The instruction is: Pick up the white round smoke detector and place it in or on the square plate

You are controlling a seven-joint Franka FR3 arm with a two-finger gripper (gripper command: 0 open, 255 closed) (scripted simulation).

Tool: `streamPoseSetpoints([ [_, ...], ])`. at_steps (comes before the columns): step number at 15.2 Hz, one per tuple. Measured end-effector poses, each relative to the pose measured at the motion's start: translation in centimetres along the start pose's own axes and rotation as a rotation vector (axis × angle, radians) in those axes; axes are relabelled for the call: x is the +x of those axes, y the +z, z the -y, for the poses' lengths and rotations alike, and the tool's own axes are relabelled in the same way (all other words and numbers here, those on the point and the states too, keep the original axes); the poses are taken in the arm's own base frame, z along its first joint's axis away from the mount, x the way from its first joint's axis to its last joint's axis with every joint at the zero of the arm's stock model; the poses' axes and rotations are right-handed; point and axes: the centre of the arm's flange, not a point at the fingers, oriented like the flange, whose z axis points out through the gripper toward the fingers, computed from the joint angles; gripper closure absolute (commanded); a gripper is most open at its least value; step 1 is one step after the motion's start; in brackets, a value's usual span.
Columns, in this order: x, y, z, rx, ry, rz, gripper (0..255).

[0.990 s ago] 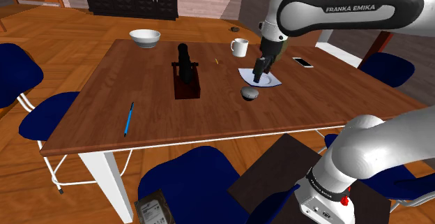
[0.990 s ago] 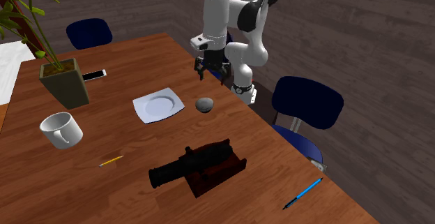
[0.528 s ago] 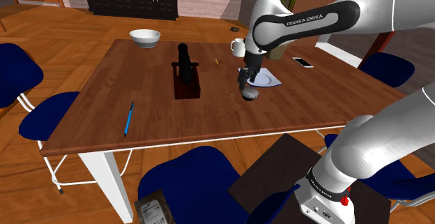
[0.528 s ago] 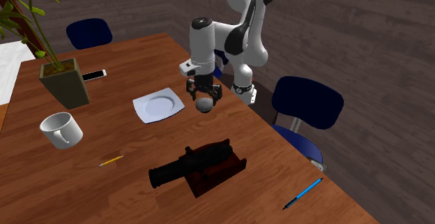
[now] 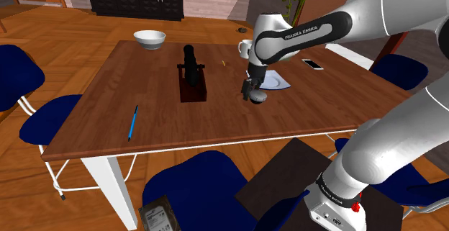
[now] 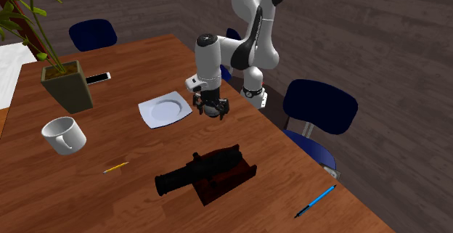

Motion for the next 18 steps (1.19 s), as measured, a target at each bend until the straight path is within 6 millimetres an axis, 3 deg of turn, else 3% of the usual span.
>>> streamPoseSetpoints([
  [7, 0.02, 0.64, -0.02, 0.000, 0.000, -0.001, 0],
  [8, 0.02, 0.64, -0.02, 0.000, 0.000, -0.001, 255],
  [18, 0.11, 0.45, -0.05, -0.001, 0.000, -0.006, 255],
])
